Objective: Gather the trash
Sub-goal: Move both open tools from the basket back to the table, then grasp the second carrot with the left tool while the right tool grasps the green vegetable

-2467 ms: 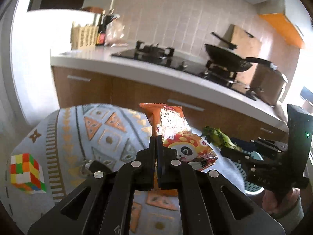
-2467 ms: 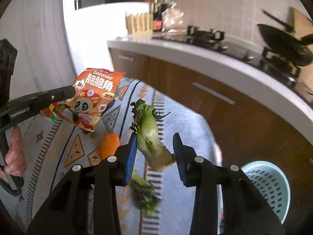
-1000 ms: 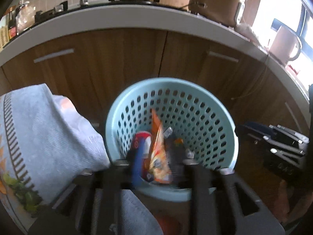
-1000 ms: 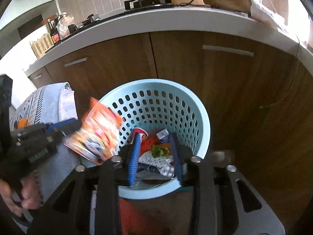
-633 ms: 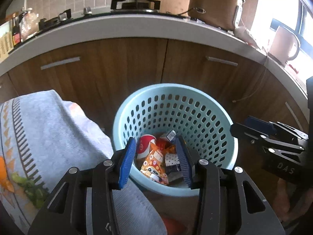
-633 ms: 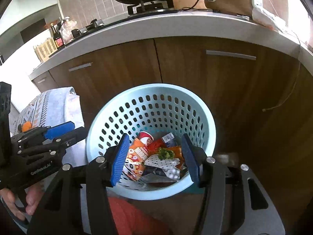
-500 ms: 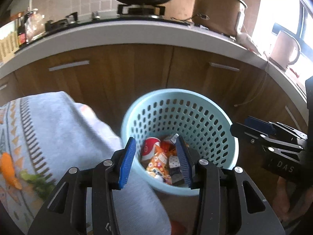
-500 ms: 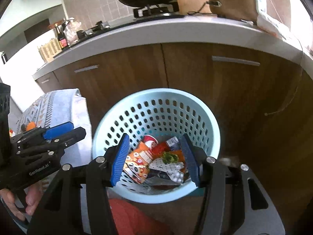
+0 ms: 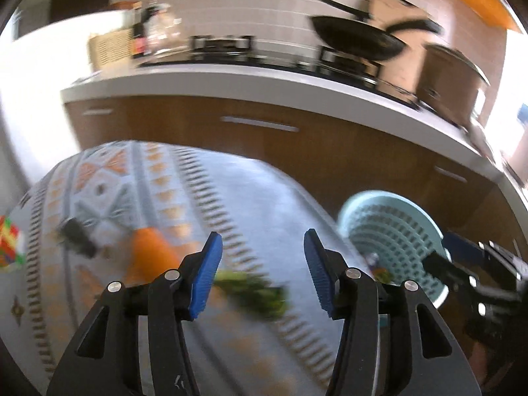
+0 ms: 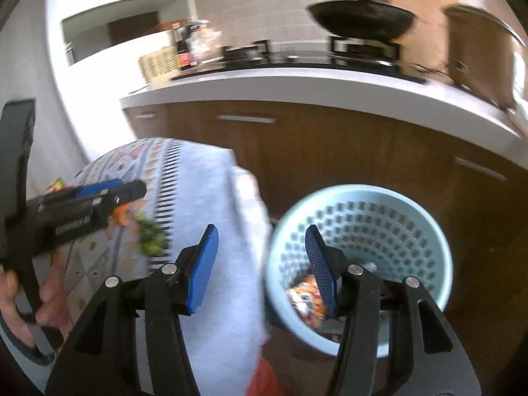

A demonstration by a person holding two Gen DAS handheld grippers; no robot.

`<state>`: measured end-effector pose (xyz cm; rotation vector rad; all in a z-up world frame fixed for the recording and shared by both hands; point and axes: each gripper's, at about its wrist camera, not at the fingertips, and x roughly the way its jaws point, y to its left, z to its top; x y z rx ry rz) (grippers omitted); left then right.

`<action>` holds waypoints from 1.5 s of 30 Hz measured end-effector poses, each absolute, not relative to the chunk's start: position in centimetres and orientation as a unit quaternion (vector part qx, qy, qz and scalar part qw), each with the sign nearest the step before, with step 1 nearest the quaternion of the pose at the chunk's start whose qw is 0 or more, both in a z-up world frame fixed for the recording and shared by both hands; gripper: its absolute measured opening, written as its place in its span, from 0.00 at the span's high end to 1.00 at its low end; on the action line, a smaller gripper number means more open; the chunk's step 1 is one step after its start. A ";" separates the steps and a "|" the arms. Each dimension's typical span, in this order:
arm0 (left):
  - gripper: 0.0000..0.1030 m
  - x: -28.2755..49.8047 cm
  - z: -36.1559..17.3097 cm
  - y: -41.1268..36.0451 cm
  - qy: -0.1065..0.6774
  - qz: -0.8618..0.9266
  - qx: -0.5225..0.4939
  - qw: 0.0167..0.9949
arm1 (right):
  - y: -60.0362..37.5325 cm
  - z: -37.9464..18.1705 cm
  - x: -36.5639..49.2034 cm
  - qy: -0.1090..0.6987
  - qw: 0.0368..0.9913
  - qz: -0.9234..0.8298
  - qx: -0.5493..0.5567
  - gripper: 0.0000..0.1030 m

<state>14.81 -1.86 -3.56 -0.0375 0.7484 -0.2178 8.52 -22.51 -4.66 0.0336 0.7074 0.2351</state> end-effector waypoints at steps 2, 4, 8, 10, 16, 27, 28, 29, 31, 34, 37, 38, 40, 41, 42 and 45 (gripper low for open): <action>0.50 15.3 -3.6 0.6 0.370 -0.087 -0.041 0.924 | -20.7 -4.7 8.7 0.346 0.929 0.130 0.006 0.50; 0.50 15.8 -3.9 2.7 0.375 -0.070 -0.059 0.922 | -19.2 -4.9 8.9 0.348 0.927 0.143 -0.002 0.50; 0.50 16.5 -5.0 5.8 0.388 -0.055 -0.096 0.915 | -16.8 -5.5 9.6 0.355 0.920 0.165 -0.001 0.50; 0.46 16.7 -5.6 6.6 0.391 -0.057 -0.111 0.912 | -16.1 -5.9 10.0 0.359 0.917 0.176 0.002 0.50; 0.35 18.0 -7.6 7.0 0.400 -0.054 -0.125 0.906 | -14.1 -7.3 11.1 0.375 0.905 0.199 0.002 0.50; 0.40 18.5 -9.8 7.1 0.408 -0.053 -0.137 0.901 | -12.0 -9.2 12.5 0.391 0.898 0.202 -0.012 0.50; 0.47 18.4 -9.8 6.9 0.407 -0.056 -0.135 0.902 | -11.9 -9.4 12.7 0.393 0.897 0.203 -0.014 0.50; 0.52 18.4 -9.9 6.9 0.407 -0.059 -0.134 0.902 | -11.7 -9.5 12.9 0.394 0.896 0.202 -0.016 0.50; 0.63 18.3 -9.9 6.8 0.405 -0.057 -0.133 0.903 | -11.3 -9.8 13.2 0.398 0.895 0.199 -0.024 0.50; 0.79 18.3 -10.1 7.3 0.405 -0.065 -0.150 0.899 | -10.7 -10.3 13.9 0.407 0.892 0.195 -0.035 0.50; 0.83 18.0 -10.1 7.8 0.398 -0.064 -0.166 0.900 | -10.1 -10.8 14.5 0.418 0.887 0.193 -0.042 0.50; 0.83 17.9 -10.0 7.9 0.394 -0.063 -0.167 0.902 | -10.0 -11.0 14.6 0.420 0.886 0.193 -0.042 0.50; 0.84 17.8 -9.9 7.8 0.391 -0.060 -0.165 0.904 | -9.7 -11.2 14.9 0.426 0.883 0.192 -0.046 0.50; 0.84 17.8 -9.9 7.8 0.390 -0.059 -0.163 0.904 | -9.5 -11.4 14.9 0.429 0.882 0.192 -0.048 0.50; 0.84 17.8 -9.8 7.7 0.389 -0.058 -0.161 0.905 | -9.4 -11.4 15.0 0.431 0.880 0.192 -0.051 0.51; 0.84 17.8 -9.8 7.7 0.389 -0.058 -0.160 0.905 | -9.3 -11.5 14.8 0.431 0.878 0.202 -0.046 0.71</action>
